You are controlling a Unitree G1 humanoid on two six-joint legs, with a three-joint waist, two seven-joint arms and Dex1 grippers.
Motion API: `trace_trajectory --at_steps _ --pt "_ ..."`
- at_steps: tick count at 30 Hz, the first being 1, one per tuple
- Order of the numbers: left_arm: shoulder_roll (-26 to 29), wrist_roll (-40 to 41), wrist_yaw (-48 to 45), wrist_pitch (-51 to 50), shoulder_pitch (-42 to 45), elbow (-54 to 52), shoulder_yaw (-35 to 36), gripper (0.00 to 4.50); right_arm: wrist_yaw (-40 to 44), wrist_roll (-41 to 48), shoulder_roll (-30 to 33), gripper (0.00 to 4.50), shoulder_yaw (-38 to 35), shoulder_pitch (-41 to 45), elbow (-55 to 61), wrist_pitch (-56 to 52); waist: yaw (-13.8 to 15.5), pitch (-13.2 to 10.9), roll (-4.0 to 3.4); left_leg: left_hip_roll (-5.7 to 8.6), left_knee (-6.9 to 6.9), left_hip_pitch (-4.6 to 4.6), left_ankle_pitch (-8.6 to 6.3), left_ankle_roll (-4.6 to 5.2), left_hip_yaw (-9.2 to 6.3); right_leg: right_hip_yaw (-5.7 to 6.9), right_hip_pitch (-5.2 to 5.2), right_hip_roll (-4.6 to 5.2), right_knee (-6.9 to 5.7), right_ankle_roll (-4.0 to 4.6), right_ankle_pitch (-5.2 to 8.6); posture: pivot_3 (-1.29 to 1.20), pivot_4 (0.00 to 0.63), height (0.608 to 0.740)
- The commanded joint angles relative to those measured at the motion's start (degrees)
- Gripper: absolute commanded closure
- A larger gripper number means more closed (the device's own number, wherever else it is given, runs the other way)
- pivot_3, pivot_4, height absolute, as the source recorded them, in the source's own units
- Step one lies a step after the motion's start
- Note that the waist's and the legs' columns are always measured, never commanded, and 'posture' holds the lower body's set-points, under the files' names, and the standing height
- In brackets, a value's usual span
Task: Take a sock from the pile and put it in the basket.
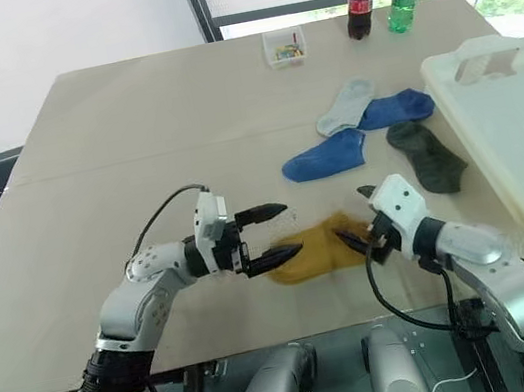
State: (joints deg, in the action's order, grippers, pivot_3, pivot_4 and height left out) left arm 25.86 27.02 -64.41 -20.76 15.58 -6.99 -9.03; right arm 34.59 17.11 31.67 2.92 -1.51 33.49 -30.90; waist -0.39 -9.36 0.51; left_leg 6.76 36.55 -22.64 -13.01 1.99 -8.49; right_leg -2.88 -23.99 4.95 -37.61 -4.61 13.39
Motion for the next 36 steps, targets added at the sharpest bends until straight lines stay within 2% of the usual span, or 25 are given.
trace_trajectory --at_steps 1,6,7,11,14,18,20,24,27,30,32,36 --pt "0.7 -1.4 -2.1 1.3 0.1 -1.1 -2.8 0.00 1.7 1.4 1.6 1.76 -1.1 -1.9 3.3 0.5 0.0 0.0 0.00 0.00 0.00 0.00 0.00 0.00 0.00 0.00 0.00 0.00 0.00 0.00 0.00 0.00 0.150 0.740" --pt "0.9 -7.6 -1.0 3.2 1.1 4.7 -6.8 0.00 2.5 -0.2 0.2 4.24 3.4 -1.9 -1.7 2.8 -0.2 0.0 0.01 -0.02 0.00 0.03 -0.01 0.01 0.03 -0.03 0.03 0.00 -0.01 -0.01 0.00 0.00 0.150 0.740" --pt "0.7 -8.2 -0.9 3.4 1.2 5.6 -7.1 0.00 2.8 -1.5 0.5 4.38 4.6 -1.7 -3.3 3.6 -0.2 0.0 0.01 -0.03 0.00 0.04 -0.01 0.01 0.02 -0.02 0.03 -0.01 -0.01 -0.01 0.00 0.00 0.150 0.740" --pt "1.1 -12.2 -0.3 5.0 1.4 9.6 -9.4 0.00 3.3 -5.9 1.3 4.38 7.9 -1.1 -11.2 6.4 -0.1 0.1 0.06 -0.01 0.03 0.06 0.00 0.01 0.03 -0.02 0.07 0.01 -0.01 -0.01 0.00 0.00 0.150 0.740" --pt "0.8 -13.7 1.0 5.1 1.3 11.7 -9.8 0.00 3.3 -7.5 2.1 4.38 7.8 -1.1 -14.2 8.1 0.0 0.3 0.28 -0.01 -0.05 0.53 -0.02 0.02 0.03 -0.02 0.50 0.02 0.09 -0.03 0.02 0.00 0.150 0.740" --pt "0.7 -14.1 1.6 6.6 0.4 12.6 -9.7 0.00 3.0 -7.6 2.2 4.38 6.9 -1.2 -14.9 8.9 0.0 0.7 0.24 -0.10 -0.12 0.99 -0.06 0.01 -0.19 0.21 1.21 -0.01 0.57 -0.28 0.18 0.00 0.150 0.740" --pt "-0.6 -11.2 1.2 8.5 -0.4 11.6 -7.5 0.00 3.0 -7.3 1.9 4.38 6.7 -0.9 -13.8 9.2 0.0 0.8 0.27 -0.10 -0.11 0.99 -0.12 -0.08 -0.27 0.27 1.28 0.00 0.67 -0.29 0.17 0.00 0.150 0.740" --pt "-1.9 6.9 1.4 -5.0 -0.5 2.3 2.7 0.00 2.9 -4.3 0.8 4.38 5.3 0.1 -8.6 7.2 0.1 0.7 0.30 -0.10 -0.11 0.83 -0.04 0.05 -0.40 0.33 1.20 0.05 0.69 -0.27 0.16 0.00 0.150 0.740" --pt "2.6 14.6 1.1 -15.7 -0.9 -1.8 7.3 0.00 2.8 -3.8 1.1 4.38 4.8 0.4 -6.0 6.5 0.0 0.7 0.27 -0.12 -0.11 0.64 -0.03 0.04 -0.56 0.46 0.94 0.04 0.66 -0.12 0.08 0.00 0.150 0.740" --pt "7.7 17.5 2.6 -24.1 -2.2 -3.8 8.6 0.00 2.8 -4.0 1.4 4.38 4.6 0.8 -5.2 6.3 -0.3 0.6 0.17 -0.12 -0.22 0.65 -0.04 0.03 -0.49 0.41 0.89 -0.03 0.67 -0.05 0.06 0.00 0.150 0.740" --pt "9.1 19.2 6.4 -31.1 -2.4 -4.3 9.1 0.00 3.0 -4.5 1.6 4.38 4.7 0.8 -5.4 6.3 -0.2 0.6 0.19 -0.06 -0.23 0.64 -0.05 0.04 -0.48 0.40 0.88 -0.04 0.69 -0.05 0.05 0.00 0.150 0.740" --pt "9.5 19.1 11.8 -37.3 -2.4 -5.6 8.9 0.00 3.5 -5.6 2.1 4.38 5.0 0.7 -5.9 7.1 0.2 0.5 0.24 -0.03 -0.23 0.60 -0.05 0.05 -0.53 0.45 0.88 -0.03 0.71 -0.05 0.05 0.00 0.150 0.740"
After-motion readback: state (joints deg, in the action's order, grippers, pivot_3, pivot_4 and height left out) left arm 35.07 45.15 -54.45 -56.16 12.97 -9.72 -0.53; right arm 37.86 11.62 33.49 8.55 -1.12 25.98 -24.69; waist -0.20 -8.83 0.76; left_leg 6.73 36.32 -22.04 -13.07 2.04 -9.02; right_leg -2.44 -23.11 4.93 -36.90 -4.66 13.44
